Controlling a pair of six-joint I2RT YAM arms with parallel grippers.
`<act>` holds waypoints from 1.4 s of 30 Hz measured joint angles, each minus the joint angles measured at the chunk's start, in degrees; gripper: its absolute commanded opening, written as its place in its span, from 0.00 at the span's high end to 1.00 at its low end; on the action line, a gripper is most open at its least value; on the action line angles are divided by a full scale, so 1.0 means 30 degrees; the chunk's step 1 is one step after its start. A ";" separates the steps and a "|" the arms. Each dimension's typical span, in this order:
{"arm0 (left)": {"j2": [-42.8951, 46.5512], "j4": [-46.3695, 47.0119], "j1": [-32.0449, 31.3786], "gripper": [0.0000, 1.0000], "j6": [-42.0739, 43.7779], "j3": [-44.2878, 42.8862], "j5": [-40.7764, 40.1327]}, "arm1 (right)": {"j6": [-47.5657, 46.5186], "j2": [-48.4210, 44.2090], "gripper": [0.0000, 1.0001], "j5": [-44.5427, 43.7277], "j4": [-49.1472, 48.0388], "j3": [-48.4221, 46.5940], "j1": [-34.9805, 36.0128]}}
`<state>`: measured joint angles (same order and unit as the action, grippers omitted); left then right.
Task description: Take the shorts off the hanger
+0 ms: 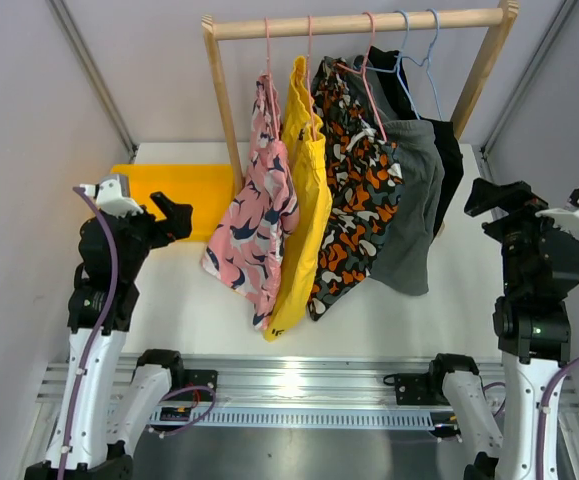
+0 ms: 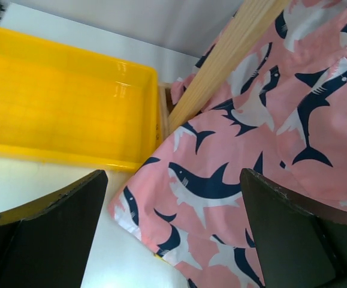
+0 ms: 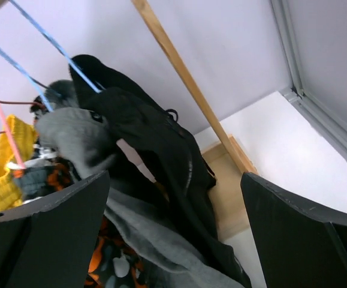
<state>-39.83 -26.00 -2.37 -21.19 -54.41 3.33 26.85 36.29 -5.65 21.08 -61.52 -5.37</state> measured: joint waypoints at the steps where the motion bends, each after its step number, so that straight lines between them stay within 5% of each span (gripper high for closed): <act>1: 0.0226 -0.0175 0.0000 0.01 0.0109 0.0015 -0.0313 | -0.0087 0.0117 0.01 0.0138 0.0415 -0.0576 0.0000; 8: 0.1523 -0.0510 0.0015 0.01 0.0211 0.1348 -0.2047 | -0.1581 0.0699 0.01 0.2288 0.0240 -0.4379 0.0000; 24: 0.0962 -0.0809 0.0015 0.01 0.0306 0.3140 -0.0233 | -0.2565 1.4681 0.11 0.6630 0.1384 -1.8098 0.0372; 34: 0.1042 -0.0809 0.0007 0.01 0.0299 0.3140 0.0532 | -0.3526 1.9169 0.14 0.7162 0.4175 -1.9722 0.1763; 40: 0.1166 -0.0809 0.0007 0.01 0.0291 0.3140 0.0678 | -0.3963 1.9402 0.34 0.6972 0.4167 -1.9912 0.2710; 42: 0.1173 -0.0809 0.0007 0.01 0.0291 0.3140 0.0678 | -0.4116 1.9679 0.53 0.6907 0.4138 -2.0057 0.3009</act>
<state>-36.32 -28.42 -2.35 -20.32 -44.99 5.37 14.50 95.33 15.07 33.50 -121.69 3.66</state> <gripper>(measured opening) 0.994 0.582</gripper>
